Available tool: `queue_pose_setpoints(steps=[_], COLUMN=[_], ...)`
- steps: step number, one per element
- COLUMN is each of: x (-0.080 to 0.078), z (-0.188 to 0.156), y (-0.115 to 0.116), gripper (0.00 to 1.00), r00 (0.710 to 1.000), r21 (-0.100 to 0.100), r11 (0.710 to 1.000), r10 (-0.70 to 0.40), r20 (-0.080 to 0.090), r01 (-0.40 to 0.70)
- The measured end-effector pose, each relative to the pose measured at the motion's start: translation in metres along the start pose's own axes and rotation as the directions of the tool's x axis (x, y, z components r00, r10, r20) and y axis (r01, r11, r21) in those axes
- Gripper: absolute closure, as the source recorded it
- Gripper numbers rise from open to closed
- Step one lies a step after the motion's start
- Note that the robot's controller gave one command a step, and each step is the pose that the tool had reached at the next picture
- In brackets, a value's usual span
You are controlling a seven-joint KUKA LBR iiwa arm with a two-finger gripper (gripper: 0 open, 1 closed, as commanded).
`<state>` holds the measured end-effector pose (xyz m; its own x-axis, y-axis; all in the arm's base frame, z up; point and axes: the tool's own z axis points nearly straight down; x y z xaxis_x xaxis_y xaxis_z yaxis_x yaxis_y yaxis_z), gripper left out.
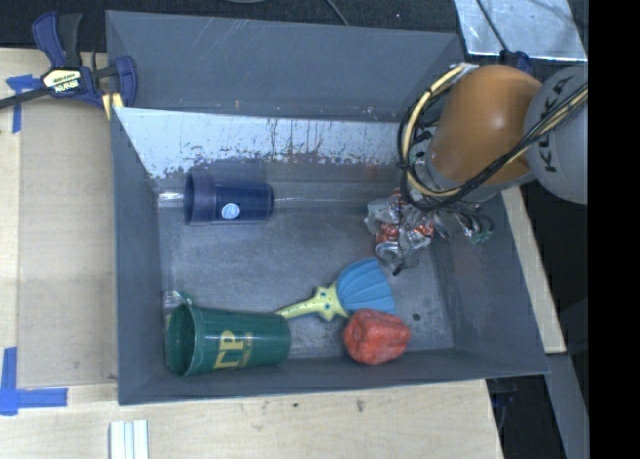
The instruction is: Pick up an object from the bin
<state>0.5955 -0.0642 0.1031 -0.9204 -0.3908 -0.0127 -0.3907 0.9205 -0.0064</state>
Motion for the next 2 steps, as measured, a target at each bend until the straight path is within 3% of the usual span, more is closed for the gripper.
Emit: queue_pose_setpoints(steps=[2], x=[-0.013], z=[-0.013], y=[-0.008], gripper=[1.0], r00=[0.999], r21=[0.001], r11=[0.999], r10=[-0.045], r20=[0.003], r01=[0.045])
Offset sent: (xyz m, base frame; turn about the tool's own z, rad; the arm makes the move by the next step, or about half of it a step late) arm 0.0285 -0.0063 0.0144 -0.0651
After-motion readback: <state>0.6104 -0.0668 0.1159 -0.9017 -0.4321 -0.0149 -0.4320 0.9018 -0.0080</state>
